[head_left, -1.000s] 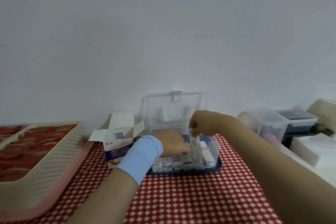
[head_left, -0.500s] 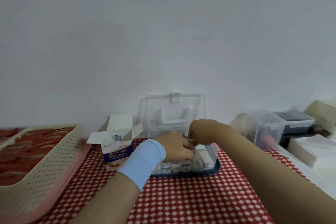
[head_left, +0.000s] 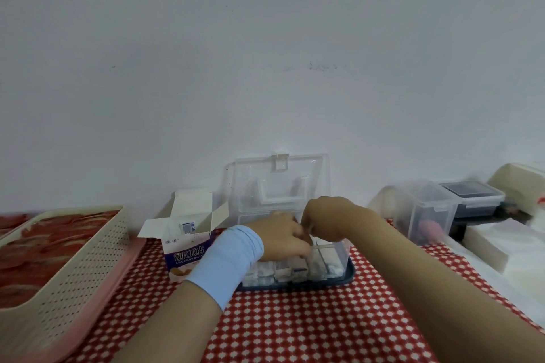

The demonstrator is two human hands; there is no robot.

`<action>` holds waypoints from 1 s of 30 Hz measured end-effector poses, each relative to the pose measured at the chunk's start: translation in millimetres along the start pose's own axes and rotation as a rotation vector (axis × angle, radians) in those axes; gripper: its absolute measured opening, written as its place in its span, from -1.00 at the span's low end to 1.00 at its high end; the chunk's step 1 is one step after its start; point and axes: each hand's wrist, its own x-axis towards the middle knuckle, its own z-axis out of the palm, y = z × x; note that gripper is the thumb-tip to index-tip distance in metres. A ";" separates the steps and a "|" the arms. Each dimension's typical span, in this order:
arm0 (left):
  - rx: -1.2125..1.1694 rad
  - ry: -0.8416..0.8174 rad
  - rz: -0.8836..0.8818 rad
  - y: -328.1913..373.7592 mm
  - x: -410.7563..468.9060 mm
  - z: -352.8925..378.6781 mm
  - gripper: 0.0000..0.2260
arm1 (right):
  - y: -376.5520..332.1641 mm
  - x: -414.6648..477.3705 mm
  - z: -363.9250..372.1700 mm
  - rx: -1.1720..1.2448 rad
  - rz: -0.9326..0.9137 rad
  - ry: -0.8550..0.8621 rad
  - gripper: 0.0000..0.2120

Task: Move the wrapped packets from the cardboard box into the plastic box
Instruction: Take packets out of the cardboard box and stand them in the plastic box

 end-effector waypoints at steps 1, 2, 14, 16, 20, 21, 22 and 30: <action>-0.047 0.048 0.029 -2.0 -4.9 -6.3 -0.68 | 1.6 -1.3 -4.9 0.035 0.005 0.024 -0.67; -0.085 0.105 0.049 -4.2 -11.2 -13.7 -0.77 | 3.7 -1.5 -10.2 0.071 0.015 0.063 -0.66; -0.123 0.291 0.020 -21.8 -30.2 -26.3 -0.73 | 0.6 -1.3 -26.9 0.041 0.143 -0.040 -0.77; -0.084 0.157 0.030 -4.9 -15.1 -13.2 -0.69 | 2.2 -4.1 -21.1 -0.013 0.138 -0.066 -0.74; 0.032 0.006 -0.014 19.3 4.8 4.6 -0.64 | 8.7 -6.8 -11.6 -0.006 0.131 -0.121 -0.67; 0.042 -0.009 -0.025 22.4 7.5 7.1 -0.63 | 10.6 -5.9 -9.2 -0.001 0.138 -0.130 -0.69; 0.049 -0.026 -0.035 24.4 10.8 8.9 -0.60 | 13.4 -5.3 -7.0 0.011 0.145 -0.138 -0.71; 0.105 -0.060 -0.074 25.0 27.3 23.4 -0.67 | 18.2 -12.3 -8.4 0.159 0.131 -0.086 -0.70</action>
